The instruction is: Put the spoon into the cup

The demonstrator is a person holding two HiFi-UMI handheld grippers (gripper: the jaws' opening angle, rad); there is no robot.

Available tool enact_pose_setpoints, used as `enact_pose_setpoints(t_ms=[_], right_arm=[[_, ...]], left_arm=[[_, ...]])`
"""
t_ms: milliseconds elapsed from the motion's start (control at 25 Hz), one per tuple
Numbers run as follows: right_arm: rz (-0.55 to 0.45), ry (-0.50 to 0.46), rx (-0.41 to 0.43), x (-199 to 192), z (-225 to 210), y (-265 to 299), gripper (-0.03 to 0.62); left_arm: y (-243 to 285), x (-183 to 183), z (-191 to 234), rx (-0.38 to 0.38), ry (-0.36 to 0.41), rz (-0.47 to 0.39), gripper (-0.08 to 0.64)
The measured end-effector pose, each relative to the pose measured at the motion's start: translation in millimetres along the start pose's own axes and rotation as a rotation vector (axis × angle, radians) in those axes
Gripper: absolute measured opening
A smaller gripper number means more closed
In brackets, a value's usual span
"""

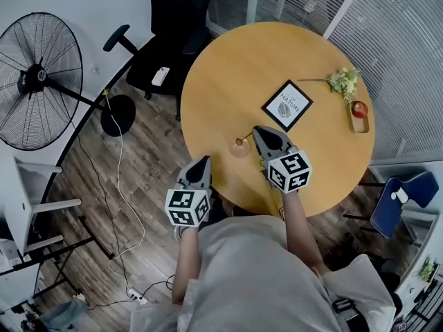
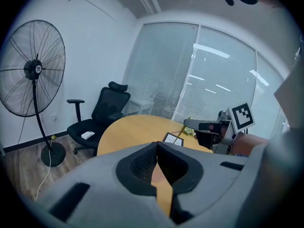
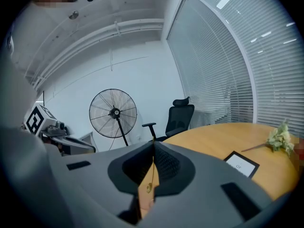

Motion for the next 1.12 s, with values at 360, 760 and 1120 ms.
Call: enact_pose_setpoints(t_ms=[360, 760, 1120], right_arm=[[0.019, -0.014, 0.002, -12.6, 2.4, -0.6, 0.0], [0.033, -0.012, -0.003, -18.7, 2.3, 3.9, 0.0], [0.057, -0.008, -0.03, -31.8, 0.3, 8.3, 0.0]], left_arm=[[1.6, -3.5, -4.9, 0.002, 0.0, 0.006, 0.008], [1.2, 0.7, -6.6, 0.007, 0.005, 0.001, 0.008], [3.2, 0.7, -9.8, -0.003, 0.018, 0.007, 0.008]])
Point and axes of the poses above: the fingertips, and each gripper's own axes: y forward along the fingers, z to its left, x out of its top, the point moved 8 cm from there along -y, backward along the fingers, and after that the axes turned 1 degree about -x, right-handed, at the moved point
